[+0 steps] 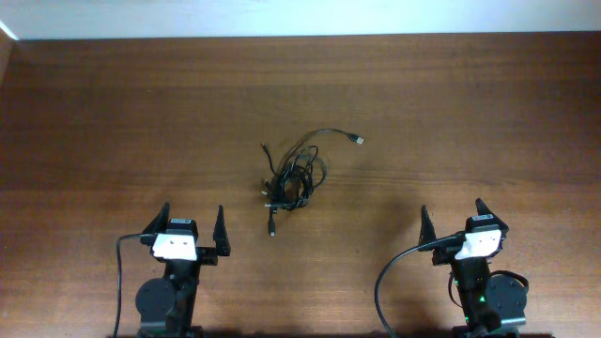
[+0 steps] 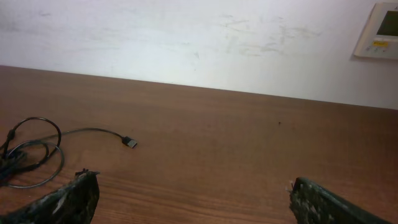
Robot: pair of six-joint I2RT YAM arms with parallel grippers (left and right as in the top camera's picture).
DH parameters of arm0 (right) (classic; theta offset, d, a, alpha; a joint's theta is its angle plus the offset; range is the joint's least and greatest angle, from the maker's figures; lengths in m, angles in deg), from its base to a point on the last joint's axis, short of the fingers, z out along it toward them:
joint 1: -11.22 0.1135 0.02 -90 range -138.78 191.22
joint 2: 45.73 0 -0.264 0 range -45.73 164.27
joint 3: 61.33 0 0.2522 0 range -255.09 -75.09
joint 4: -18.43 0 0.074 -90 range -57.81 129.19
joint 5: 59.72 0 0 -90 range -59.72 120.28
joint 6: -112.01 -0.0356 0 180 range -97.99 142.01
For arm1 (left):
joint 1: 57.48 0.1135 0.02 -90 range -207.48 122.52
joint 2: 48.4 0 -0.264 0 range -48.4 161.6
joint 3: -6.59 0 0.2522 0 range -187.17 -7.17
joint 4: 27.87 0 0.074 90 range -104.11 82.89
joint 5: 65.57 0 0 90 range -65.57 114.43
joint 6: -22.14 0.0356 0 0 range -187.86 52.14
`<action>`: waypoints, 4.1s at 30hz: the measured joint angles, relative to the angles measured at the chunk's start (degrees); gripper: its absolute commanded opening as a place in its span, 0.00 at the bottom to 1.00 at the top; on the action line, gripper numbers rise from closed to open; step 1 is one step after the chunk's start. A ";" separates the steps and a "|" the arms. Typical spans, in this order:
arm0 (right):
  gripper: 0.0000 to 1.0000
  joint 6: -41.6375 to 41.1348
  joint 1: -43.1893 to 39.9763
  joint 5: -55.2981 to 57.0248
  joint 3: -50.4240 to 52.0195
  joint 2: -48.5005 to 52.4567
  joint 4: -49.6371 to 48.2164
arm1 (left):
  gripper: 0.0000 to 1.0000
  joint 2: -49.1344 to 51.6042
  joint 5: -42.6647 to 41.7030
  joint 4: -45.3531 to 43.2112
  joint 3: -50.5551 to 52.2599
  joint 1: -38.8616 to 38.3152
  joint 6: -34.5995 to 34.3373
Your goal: Untangle cables
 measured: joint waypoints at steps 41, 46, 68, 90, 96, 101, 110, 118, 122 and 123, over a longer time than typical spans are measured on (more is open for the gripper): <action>0.99 -0.02 0.00 -0.15 0.00 0.00 -0.02 | 0.99 0.00 0.00 -0.26 0.00 0.00 0.00; 0.99 0.00 0.00 -0.72 0.00 0.00 -0.11 | 0.99 0.00 0.00 -0.48 0.00 0.00 -0.02; 0.99 -0.83 0.00 -6.82 -27.12 14.86 18.05 | 0.99 18.58 0.31 14.14 -27.65 0.00 0.66; 0.99 -1.33 0.00 -23.34 -77.07 72.35 54.23 | 0.99 93.53 -10.08 57.61 -90.84 -7.80 3.13; 0.99 -1.33 0.00 -23.52 -77.07 72.59 54.29 | 0.92 104.96 -10.36 58.88 -90.84 -15.69 9.68; 0.99 -1.29 0.00 -23.52 -77.09 73.68 55.21 | 0.71 114.53 -10.36 55.69 -90.84 -18.88 15.32; 0.99 -1.33 0.00 -23.54 -77.11 75.78 55.39 | 0.22 119.71 -12.83 41.07 -90.86 -20.41 15.17; 0.99 -1.70 0.00 -23.54 -77.11 76.24 55.28 | 0.00 121.00 -13.20 42.47 -92.21 -20.41 9.44; 0.99 -4.11 0.00 -24.37 -77.11 76.26 54.84 | 0.00 119.43 -13.38 49.57 -97.44 -18.60 4.46; 0.99 -5.99 0.00 -24.37 -77.11 76.26 54.36 | 0.00 118.01 -13.35 51.04 -97.83 -18.16 2.67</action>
